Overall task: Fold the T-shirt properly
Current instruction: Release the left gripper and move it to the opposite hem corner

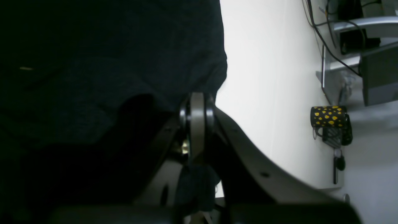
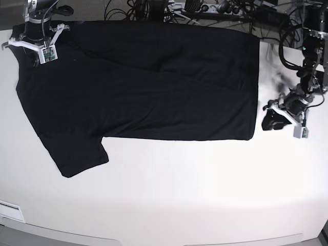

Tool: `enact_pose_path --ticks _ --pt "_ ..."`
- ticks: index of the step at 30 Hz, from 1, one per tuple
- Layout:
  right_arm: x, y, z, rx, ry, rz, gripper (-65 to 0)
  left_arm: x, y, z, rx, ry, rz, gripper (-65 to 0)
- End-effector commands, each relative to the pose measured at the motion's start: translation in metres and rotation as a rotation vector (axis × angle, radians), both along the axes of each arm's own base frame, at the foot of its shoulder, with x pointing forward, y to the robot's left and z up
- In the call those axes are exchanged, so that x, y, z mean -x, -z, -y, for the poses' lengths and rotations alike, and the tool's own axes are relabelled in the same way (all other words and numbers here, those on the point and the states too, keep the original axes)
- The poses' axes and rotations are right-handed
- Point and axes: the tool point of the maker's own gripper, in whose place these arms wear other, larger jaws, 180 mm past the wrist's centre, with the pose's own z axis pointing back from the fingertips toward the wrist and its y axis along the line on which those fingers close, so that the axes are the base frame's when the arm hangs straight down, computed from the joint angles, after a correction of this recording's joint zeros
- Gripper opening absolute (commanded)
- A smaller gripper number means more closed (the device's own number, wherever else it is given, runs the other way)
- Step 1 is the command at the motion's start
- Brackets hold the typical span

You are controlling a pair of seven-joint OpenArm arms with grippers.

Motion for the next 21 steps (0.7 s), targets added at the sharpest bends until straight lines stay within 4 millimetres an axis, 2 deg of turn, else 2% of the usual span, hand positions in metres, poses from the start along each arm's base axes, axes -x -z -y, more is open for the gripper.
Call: enact_pose_path --ticks 1,8,16,18,21 --pt "-0.005 -0.011 0.0 0.017 -0.019 0.038 -65.0 -0.012 -0.017 -0.002 0.013 0.008 0.052 -36.4" --pt "-0.005 -0.01 0.0 0.018 -0.017 0.035 -65.0 -0.02 -0.005 0.007 0.047 0.015 0.01 -36.4" --pt "-0.006 -0.012 0.0 0.032 -0.023 0.042 -65.0 -0.034 0.029 0.008 0.044 0.018 -0.091 -36.4" --pt "-0.008 -0.016 0.002 0.056 -0.026 0.056 -65.0 -0.03 0.041 0.024 0.093 0.075 -0.145 -36.4" --pt "-0.009 -0.02 0.005 0.07 -0.015 0.077 -65.0 -0.011 0.049 0.062 0.175 0.239 -0.224 -36.4"
